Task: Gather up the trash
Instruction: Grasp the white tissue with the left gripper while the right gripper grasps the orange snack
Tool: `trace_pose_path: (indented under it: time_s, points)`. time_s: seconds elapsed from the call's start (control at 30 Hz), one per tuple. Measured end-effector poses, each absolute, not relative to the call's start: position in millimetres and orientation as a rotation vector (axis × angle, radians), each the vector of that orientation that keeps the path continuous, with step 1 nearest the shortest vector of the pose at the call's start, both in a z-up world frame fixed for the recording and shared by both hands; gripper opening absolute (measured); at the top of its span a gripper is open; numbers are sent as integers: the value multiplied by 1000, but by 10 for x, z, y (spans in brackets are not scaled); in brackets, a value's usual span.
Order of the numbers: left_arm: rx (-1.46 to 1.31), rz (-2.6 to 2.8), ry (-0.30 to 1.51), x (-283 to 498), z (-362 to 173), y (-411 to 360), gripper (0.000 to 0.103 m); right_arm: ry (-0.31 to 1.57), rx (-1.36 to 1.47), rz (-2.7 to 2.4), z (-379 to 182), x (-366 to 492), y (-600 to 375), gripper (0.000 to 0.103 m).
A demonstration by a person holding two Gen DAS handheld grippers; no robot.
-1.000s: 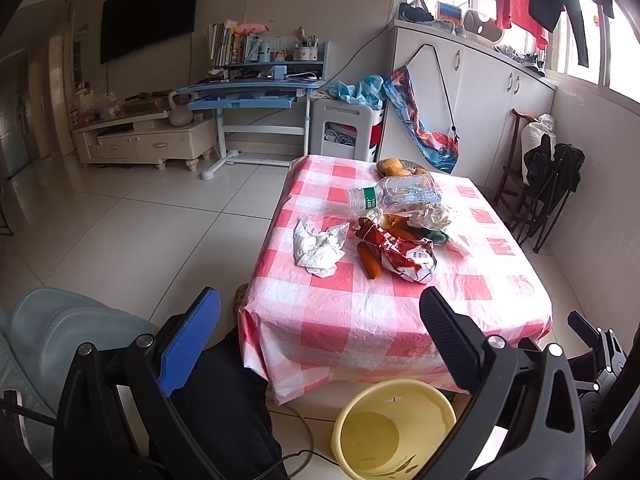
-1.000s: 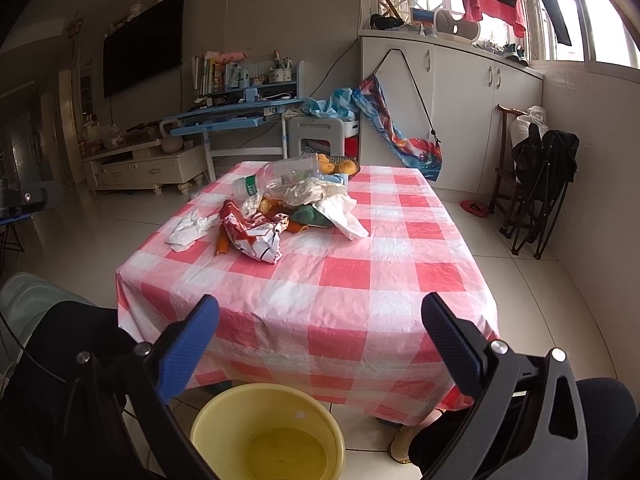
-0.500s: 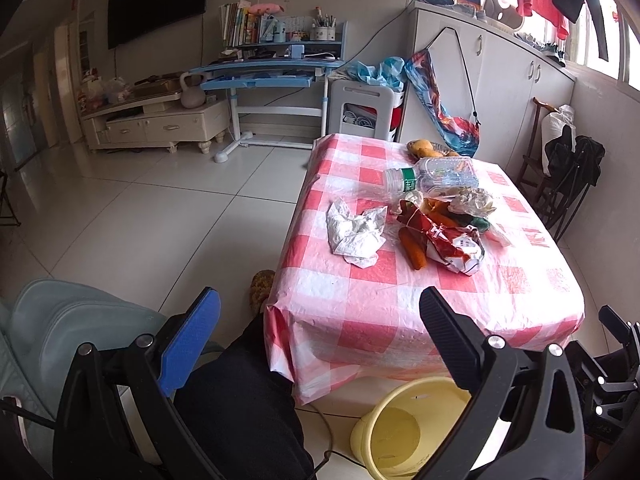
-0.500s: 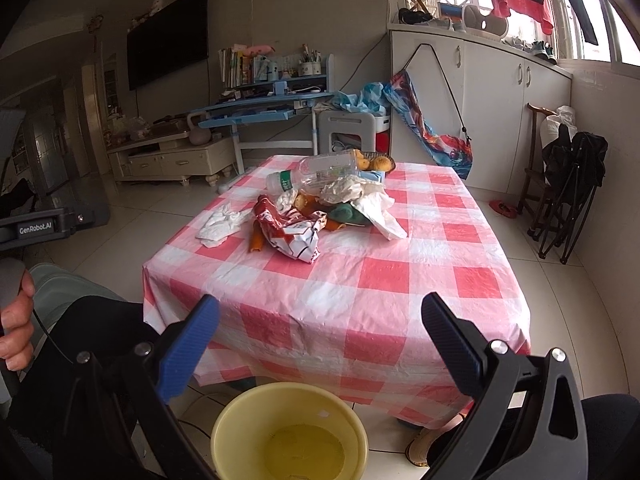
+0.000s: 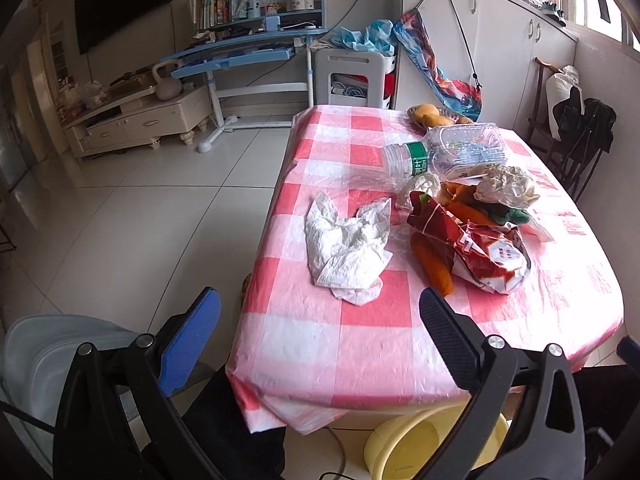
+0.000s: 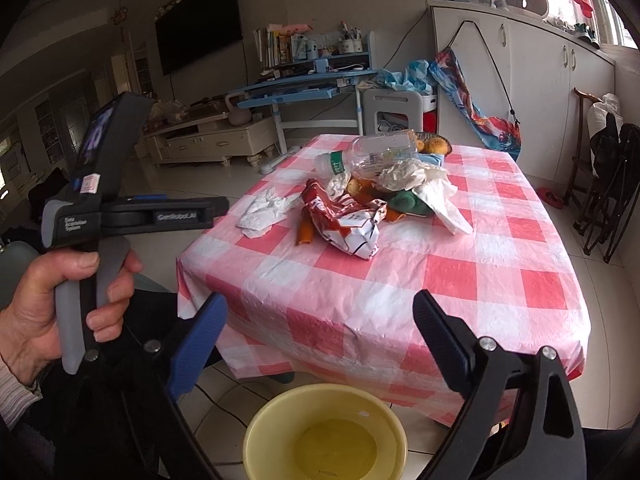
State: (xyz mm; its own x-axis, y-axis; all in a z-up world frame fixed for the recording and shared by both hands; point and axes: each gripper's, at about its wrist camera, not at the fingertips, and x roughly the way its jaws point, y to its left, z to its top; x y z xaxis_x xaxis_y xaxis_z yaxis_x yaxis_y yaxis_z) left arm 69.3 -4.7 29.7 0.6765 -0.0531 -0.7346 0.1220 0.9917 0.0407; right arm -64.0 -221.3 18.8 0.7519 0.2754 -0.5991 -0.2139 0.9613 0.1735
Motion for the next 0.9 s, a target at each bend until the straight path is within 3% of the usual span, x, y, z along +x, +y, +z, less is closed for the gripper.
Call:
trace_pose_path:
  time_s: [0.13,0.2,0.37,0.57,0.73,0.83,0.9]
  points:
    - [123,-128,865,1109,104,-200,95,730,123,334,41,-386,-2078,66]
    - [142,-147,895,1294,-2,-265,89,762,156,364,-26,-225,-2019,62]
    - [107,-225,977,1589,-238,-296,57,779,164,361,-111,144,-1854,62]
    - [30,-309,957,1592,-214,-160,30,815,165,348,-197,558,-1755,62]
    - [-19,-335,950,1540,-231,-88,20,841,154,310,-283,770,-1793,62]
    - [-9,-342,940,1486,-212,-130,18,849,134,297,-331,871,-1788,52]
    - [-7,-348,931,1436,-186,-151,17,856,103,289,-339,882,-1759,34]
